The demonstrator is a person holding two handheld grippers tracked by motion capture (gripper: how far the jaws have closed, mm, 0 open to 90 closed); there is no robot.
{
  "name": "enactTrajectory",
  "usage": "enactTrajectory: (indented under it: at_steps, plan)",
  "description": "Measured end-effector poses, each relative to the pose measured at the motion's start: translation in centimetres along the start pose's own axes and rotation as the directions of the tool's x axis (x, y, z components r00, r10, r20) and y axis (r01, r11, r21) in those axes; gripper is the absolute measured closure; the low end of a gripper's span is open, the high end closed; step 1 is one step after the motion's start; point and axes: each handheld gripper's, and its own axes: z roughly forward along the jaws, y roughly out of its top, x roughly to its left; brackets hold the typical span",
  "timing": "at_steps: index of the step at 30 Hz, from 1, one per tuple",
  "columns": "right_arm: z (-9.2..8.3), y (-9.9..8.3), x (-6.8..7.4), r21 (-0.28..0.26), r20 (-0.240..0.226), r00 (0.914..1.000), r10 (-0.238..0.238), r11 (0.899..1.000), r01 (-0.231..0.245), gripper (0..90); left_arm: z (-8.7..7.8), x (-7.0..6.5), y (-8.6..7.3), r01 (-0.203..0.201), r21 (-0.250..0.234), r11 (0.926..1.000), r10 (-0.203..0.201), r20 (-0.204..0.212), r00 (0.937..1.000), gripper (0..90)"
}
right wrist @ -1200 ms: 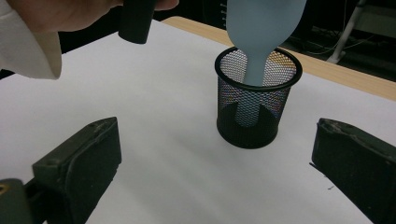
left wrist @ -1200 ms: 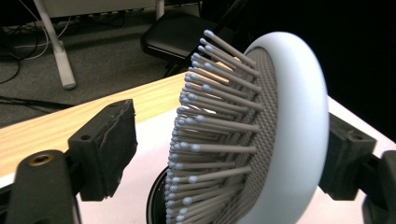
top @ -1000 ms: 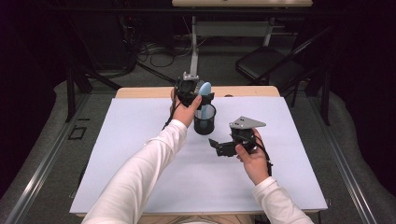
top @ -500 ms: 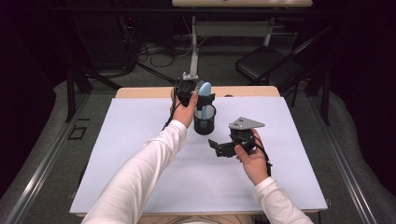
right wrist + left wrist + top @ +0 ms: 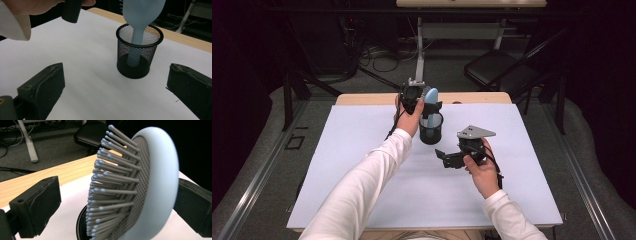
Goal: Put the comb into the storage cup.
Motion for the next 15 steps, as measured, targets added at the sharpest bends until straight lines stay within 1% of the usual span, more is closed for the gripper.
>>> enactTrajectory:
  at_steps: [15]
  plan:
    - [0.06,-0.03,0.06,0.004,-0.004,1.0,0.0,1.0,0.0,1.1,-0.07,0.06,0.04,-0.001,0.0,1.0,0.001,0.003,1.0,0.4]
